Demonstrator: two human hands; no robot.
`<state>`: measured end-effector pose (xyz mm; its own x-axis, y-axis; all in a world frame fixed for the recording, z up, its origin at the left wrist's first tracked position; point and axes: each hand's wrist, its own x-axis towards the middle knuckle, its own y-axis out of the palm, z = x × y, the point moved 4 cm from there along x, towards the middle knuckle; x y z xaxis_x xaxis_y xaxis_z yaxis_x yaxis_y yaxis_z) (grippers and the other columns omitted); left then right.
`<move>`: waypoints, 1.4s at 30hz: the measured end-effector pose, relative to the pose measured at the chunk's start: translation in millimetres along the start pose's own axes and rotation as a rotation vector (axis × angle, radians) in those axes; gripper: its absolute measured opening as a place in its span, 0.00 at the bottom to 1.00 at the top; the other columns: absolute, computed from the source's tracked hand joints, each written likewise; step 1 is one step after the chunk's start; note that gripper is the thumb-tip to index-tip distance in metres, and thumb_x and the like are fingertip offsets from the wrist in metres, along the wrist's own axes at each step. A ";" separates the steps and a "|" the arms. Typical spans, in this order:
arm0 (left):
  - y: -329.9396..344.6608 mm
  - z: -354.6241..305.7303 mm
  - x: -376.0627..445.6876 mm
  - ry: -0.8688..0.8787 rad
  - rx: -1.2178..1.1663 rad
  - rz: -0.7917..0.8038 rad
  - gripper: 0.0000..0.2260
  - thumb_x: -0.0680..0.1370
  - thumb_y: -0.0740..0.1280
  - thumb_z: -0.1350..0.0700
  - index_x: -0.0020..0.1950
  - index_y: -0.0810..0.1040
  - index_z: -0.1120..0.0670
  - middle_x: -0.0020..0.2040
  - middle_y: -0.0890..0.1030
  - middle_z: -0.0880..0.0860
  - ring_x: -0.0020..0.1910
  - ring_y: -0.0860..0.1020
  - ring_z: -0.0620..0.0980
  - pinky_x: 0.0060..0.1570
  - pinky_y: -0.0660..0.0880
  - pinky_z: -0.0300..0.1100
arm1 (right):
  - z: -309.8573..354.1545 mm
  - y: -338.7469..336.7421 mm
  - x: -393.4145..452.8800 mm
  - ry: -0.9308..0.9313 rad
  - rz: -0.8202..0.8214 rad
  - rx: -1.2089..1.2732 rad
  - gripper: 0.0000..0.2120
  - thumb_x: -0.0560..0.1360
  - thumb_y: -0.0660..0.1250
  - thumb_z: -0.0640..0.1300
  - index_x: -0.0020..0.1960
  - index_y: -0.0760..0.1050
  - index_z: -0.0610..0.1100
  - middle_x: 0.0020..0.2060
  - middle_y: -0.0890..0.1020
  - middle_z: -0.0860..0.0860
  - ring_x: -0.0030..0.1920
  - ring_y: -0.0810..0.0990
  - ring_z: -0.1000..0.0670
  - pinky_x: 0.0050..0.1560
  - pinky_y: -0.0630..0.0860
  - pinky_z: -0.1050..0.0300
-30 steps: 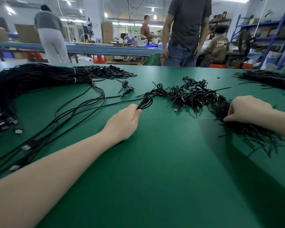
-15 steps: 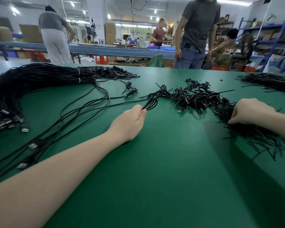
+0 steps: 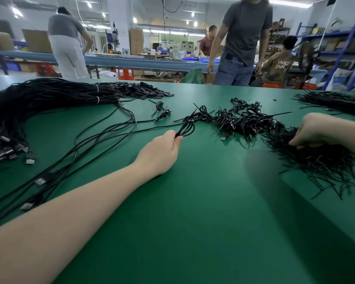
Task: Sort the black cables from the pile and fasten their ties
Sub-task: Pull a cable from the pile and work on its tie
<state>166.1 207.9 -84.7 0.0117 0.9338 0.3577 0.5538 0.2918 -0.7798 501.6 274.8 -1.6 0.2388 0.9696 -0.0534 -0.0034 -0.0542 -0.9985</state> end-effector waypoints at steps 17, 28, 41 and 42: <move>4.5 -2.5 -1.4 0.038 0.035 0.061 0.14 0.83 0.52 0.45 0.45 0.63 0.54 0.38 0.73 0.53 0.40 0.74 0.60 0.37 0.65 0.49 | 170.4 12.5 -116.0 -1.007 -0.361 0.276 0.05 0.73 0.70 0.45 0.47 0.82 0.53 0.40 0.82 0.56 0.43 0.79 0.53 0.47 0.78 0.52; 7.6 -14.5 -6.9 0.128 0.367 -0.036 0.14 0.82 0.51 0.44 0.54 0.69 0.53 0.46 0.80 0.56 0.45 0.79 0.62 0.36 0.62 0.45 | 178.7 -4.0 -113.1 -1.134 -0.331 0.301 0.05 0.71 0.73 0.43 0.45 0.83 0.51 0.35 0.83 0.55 0.36 0.78 0.60 0.41 0.75 0.64; -11.7 -31.1 -19.1 0.383 -0.182 -0.218 0.12 0.80 0.55 0.49 0.48 0.71 0.57 0.34 0.71 0.46 0.34 0.71 0.50 0.34 0.64 0.47 | 171.3 46.5 -70.7 -0.523 0.819 1.537 0.10 0.67 0.68 0.34 0.40 0.81 0.48 0.32 0.83 0.52 0.32 0.82 0.56 0.34 0.79 0.65; -11.6 -26.5 -16.1 0.309 -0.276 -0.230 0.13 0.80 0.55 0.49 0.48 0.71 0.57 0.33 0.70 0.46 0.32 0.69 0.47 0.34 0.65 0.47 | 176.5 54.0 -73.1 -0.527 0.799 1.648 0.09 0.67 0.69 0.34 0.40 0.81 0.47 0.33 0.83 0.52 0.32 0.81 0.56 0.35 0.79 0.65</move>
<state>181.5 183.9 -67.8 0.0863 0.7337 0.6739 0.7711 0.3791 -0.5115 312.6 243.1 -53.3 -0.5631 0.8175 -0.1207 -0.8130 -0.5218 0.2585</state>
